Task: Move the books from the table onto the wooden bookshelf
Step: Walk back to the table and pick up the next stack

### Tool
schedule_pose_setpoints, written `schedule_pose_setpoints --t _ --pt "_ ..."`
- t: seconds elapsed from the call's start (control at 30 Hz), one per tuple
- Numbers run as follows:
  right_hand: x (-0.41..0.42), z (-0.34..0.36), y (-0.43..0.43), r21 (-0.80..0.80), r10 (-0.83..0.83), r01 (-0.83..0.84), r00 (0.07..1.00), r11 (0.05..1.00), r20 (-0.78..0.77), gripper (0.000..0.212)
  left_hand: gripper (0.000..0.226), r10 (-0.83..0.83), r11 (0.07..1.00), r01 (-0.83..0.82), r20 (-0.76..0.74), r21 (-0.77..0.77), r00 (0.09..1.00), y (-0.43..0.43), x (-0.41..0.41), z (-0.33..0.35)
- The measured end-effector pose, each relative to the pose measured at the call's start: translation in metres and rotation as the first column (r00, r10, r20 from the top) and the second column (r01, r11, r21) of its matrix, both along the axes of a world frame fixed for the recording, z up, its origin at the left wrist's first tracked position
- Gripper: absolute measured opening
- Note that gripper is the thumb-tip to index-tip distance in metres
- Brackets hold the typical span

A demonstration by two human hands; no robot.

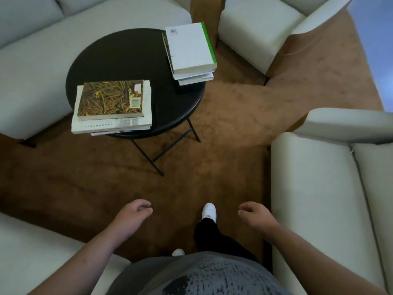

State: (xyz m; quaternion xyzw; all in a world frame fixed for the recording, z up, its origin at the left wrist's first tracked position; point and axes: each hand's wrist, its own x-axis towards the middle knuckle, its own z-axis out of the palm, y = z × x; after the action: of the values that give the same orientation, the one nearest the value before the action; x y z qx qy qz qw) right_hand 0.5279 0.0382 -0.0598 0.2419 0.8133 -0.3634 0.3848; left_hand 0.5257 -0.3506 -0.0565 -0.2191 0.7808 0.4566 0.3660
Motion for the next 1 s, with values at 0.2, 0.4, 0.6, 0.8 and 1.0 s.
schedule_pose_setpoints --t 0.2,0.4,0.6,0.8,1.0 --pt "-0.091 0.01 0.021 -0.012 0.079 -0.079 0.996 0.997 -0.032 0.037 0.011 0.082 0.994 -0.08 -0.029 0.077 0.996 0.038 -0.074 0.009" --pt "-0.171 0.023 0.022 -0.015 0.139 -0.141 0.984 0.99 -0.113 0.039 0.015 0.114 0.99 -0.098 -0.166 0.105 0.98 0.071 -0.156 0.031" --pt "-0.244 0.025 0.005 -0.033 0.123 -0.13 0.978 0.991 -0.167 0.037 0.023 0.126 0.983 -0.093 -0.218 0.157 0.968 0.074 -0.242 0.058" --pt "-0.334 0.032 -0.019 -0.056 0.071 -0.082 0.98 0.995 -0.187 0.039 0.019 0.108 0.981 -0.055 -0.292 0.184 0.95 0.064 -0.336 0.08" --pt "-0.415 0.042 -0.044 -0.067 0.015 -0.036 0.953 0.997 -0.303 0.039 0.02 0.189 0.97 -0.133 -0.284 0.205 0.94 0.056 -0.414 0.076"
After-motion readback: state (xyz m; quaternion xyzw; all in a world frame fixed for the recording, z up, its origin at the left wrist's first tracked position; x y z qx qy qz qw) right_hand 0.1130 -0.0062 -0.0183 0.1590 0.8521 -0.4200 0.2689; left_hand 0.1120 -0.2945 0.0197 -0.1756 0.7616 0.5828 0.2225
